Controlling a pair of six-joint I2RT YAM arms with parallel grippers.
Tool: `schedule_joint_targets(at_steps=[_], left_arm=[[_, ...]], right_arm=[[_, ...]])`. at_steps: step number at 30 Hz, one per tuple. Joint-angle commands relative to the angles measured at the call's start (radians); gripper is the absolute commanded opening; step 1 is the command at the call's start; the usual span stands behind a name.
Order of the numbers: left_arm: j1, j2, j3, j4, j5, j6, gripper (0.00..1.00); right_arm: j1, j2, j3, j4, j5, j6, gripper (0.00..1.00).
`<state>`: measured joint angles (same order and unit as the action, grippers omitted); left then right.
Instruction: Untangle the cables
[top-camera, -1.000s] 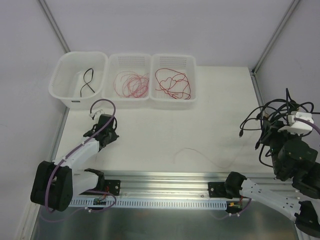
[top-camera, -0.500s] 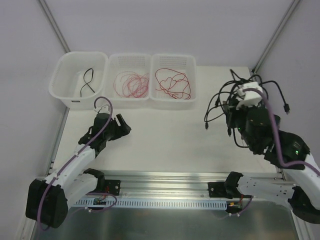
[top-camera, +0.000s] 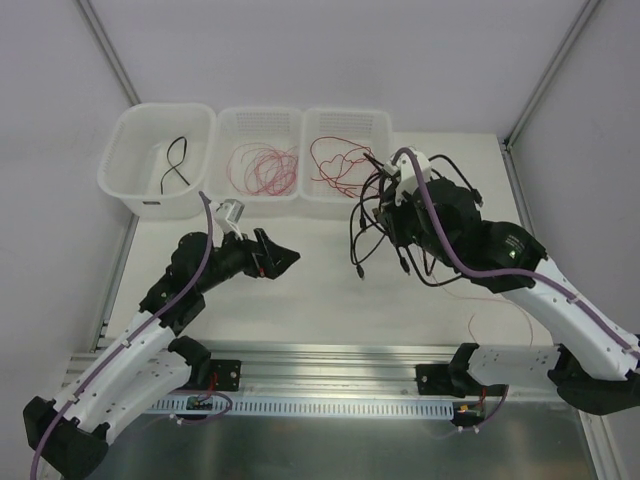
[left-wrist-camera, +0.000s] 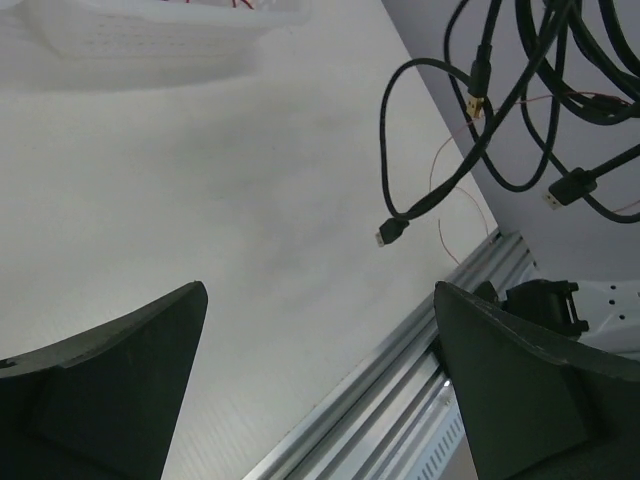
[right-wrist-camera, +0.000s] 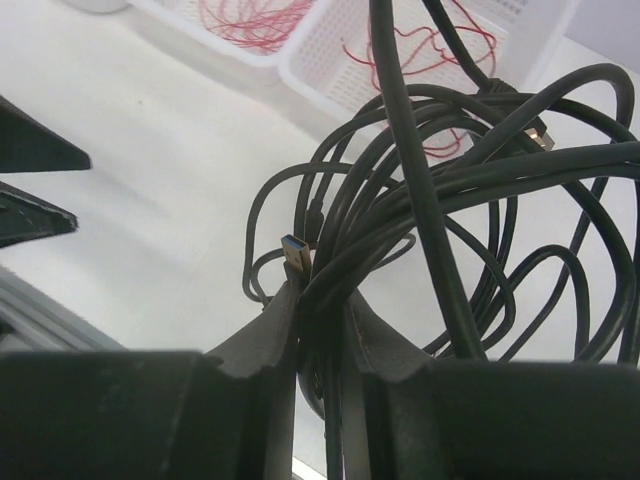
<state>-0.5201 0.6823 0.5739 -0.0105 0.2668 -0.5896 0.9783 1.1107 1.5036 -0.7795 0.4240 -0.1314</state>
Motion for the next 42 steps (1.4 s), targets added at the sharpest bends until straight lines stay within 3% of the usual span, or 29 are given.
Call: schedule_joint_targets(at_steps=[1,4,8,9,12,16,24,34,42], left_arm=[[-0.026,-0.004,0.015,0.076,0.051,0.028,0.99],[-0.026,-0.038,-0.063,0.176,-0.01,0.027,0.97],[-0.026,-0.099,-0.193,0.394,-0.075,0.011,0.96],[-0.026,-0.102,-0.219,0.509,-0.083,0.023,0.96],[-0.026,-0.073,-0.267,0.637,-0.017,0.089,0.98],[-0.026,0.06,-0.243,0.755,0.173,0.154,0.98],[-0.027,0.25,-0.2,0.974,0.337,0.217,0.96],[-0.078,0.578,-0.008,1.236,0.665,0.11,0.89],[-0.136,0.729,0.066,1.435,0.643,-0.03,0.84]], right_arm=[[-0.006,0.006,0.11,0.121,-0.109,-0.013,0.01],[-0.006,0.006,0.179,0.129,-0.181,-0.025,0.01],[-0.006,0.006,0.282,0.089,-0.234,-0.051,0.01],[-0.006,0.005,0.3,0.086,-0.264,-0.053,0.01],[-0.006,-0.006,0.345,0.092,-0.327,-0.057,0.01],[-0.004,-0.015,0.388,0.097,-0.387,-0.053,0.01],[-0.004,-0.032,0.406,0.172,-0.533,0.007,0.01],[-0.006,-0.066,0.34,0.296,-0.64,0.03,0.01],[-0.004,-0.081,0.281,0.382,-0.654,0.052,0.01]])
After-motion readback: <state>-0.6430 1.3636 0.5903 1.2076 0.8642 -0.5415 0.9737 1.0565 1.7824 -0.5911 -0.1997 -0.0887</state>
